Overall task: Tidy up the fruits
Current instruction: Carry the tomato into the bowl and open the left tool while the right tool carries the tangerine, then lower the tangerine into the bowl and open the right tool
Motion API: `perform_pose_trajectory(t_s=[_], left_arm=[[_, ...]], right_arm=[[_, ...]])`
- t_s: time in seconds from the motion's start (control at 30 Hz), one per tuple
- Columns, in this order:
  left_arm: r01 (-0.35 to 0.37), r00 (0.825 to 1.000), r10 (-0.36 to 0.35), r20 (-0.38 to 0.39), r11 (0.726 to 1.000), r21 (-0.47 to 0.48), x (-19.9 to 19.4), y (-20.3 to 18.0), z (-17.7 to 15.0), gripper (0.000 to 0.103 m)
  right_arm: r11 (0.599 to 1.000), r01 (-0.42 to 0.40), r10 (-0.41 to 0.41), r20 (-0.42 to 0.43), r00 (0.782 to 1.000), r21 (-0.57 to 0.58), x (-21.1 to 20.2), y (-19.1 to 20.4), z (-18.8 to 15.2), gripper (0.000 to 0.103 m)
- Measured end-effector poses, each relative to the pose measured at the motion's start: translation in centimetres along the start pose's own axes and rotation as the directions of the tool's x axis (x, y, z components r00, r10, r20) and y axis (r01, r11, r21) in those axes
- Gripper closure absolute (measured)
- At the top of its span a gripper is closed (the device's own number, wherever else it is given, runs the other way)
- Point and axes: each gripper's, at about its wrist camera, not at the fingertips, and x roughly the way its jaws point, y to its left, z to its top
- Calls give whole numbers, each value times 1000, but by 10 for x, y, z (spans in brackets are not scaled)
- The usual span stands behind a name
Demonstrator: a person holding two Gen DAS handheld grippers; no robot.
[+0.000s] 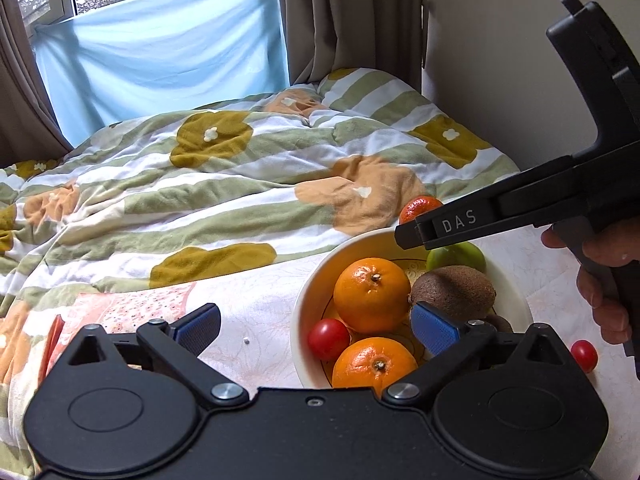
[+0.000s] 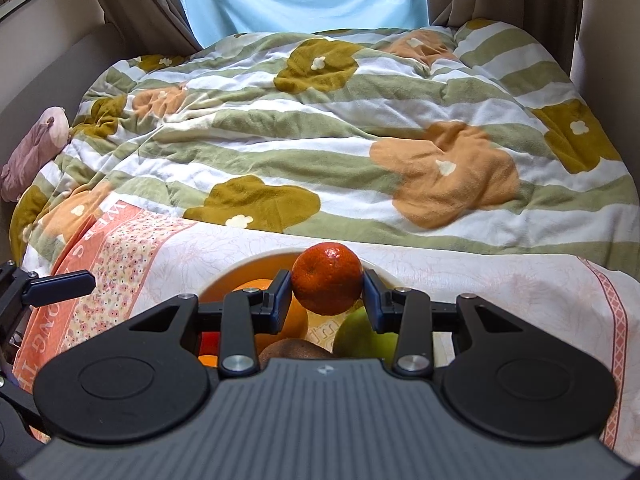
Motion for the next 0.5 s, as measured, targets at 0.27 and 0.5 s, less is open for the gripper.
perform_pose_trajectory(t_s=[0.27, 0.5], left_arm=[[-6, 1000, 6, -10, 1000, -25, -2, 2, -6, 0], [-13, 1000, 12, -15, 999, -46, -5, 3, -8, 0]], right_arm=[[1000, -2, 2, -3, 1000, 16, 8, -3, -2, 44], [1000, -12, 11, 55, 998, 27, -6, -2, -4, 0]])
